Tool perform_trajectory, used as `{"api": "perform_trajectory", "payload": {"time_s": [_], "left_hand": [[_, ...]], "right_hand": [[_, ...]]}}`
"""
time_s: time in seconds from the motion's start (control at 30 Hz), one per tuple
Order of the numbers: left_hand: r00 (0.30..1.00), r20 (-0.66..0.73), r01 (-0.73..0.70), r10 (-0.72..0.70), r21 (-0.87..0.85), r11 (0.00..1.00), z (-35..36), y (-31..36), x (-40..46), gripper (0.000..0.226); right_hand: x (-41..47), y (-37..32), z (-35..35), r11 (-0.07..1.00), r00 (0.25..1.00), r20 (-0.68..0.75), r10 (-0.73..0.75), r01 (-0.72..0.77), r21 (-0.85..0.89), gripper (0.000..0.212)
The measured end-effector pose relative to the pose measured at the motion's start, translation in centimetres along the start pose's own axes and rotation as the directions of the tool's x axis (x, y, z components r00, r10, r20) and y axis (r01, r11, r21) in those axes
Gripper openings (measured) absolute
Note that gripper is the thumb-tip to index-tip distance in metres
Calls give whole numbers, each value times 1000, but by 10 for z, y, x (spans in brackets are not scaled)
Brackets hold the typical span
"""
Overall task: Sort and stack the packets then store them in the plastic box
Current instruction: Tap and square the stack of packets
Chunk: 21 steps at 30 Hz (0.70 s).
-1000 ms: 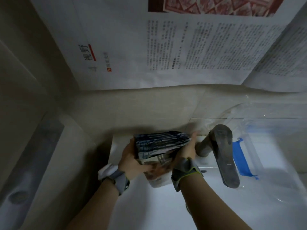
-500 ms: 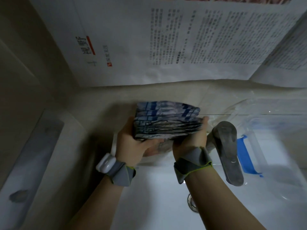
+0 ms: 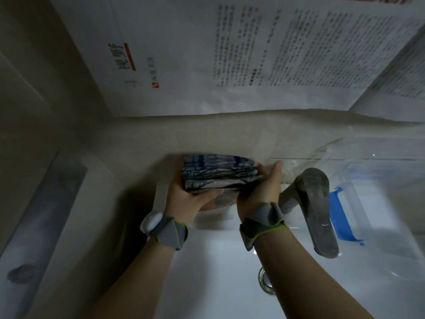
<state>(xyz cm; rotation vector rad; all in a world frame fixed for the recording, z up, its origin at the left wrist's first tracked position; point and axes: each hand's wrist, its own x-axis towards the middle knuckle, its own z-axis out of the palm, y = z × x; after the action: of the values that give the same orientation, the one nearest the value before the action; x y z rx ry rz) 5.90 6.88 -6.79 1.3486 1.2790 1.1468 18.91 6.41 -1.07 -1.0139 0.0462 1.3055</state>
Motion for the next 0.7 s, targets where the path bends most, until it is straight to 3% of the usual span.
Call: {"api": "perform_trajectory", "payload": {"time_s": [0.1,0.23,0.4,0.57,0.67,0.7], "left_hand": [[1000,-17,5,-6,-28,1000,1,-5,6,66],[998,47,52,-49,-65,997,-3,-16,7,69],[969,184,172,-162,-39,984,-17,-37,1,112],[972,146,186,-186,14,982,-17,-48,3,88],[978,110,181,-178,-18,983,-11,-51,4,75],[980,98,178,-175,-23,984,-10,-50,4,72]], "right_hand": [[5,3,-2,1000,998,54,-7,8,-14,61],[18,13,-15,977,991,122,-59,83,-198,67],[20,28,-33,970,994,105,0,26,-242,65],[9,30,-60,790,934,342,-104,287,-541,29],[5,39,-61,724,911,393,-121,352,-593,51],[7,42,-56,682,919,369,-142,360,-636,49]]}}
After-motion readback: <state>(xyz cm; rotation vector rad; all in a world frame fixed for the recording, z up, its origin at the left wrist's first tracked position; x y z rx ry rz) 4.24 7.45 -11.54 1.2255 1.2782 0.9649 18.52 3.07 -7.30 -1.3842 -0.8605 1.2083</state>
